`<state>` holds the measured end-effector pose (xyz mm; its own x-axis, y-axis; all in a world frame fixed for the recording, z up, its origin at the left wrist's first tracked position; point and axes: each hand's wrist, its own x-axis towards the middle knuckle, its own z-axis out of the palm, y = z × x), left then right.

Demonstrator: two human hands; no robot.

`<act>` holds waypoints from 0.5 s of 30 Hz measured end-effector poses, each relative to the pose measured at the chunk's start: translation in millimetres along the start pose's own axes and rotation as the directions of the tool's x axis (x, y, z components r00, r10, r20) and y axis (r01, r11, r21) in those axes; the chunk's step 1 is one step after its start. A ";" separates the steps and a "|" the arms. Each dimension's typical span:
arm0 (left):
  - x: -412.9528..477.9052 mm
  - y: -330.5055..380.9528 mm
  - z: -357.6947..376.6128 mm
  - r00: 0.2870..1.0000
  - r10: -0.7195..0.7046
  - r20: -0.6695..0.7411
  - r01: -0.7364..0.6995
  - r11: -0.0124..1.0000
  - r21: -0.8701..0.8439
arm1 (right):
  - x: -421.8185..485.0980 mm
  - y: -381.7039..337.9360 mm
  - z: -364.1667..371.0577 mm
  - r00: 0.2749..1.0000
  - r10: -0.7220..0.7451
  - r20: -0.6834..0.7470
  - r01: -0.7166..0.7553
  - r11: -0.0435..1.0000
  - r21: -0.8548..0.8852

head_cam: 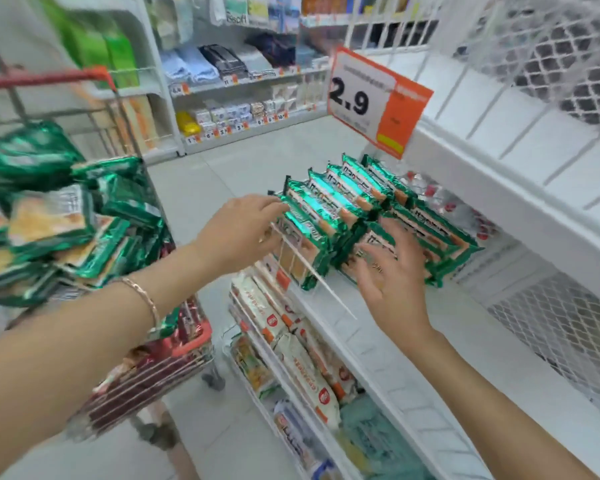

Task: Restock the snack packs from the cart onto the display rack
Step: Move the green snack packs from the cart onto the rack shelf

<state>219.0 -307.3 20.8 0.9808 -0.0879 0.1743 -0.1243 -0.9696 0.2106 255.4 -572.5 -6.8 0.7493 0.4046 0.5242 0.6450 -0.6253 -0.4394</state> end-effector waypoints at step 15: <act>-227.1 -276.0 -65.7 0.706 -0.701 0.097 0.707 0.691 -0.150 | 30.9 -243.6 263.2 0.782 -0.045 0.621 -0.010 0.996 0.086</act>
<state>20.7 -4.7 -13.6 0.7944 0.5958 -0.1177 0.5848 -0.6981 0.4131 160.9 -232.0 -75.6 0.6501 0.7595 -0.0232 0.6477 -0.5698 -0.5058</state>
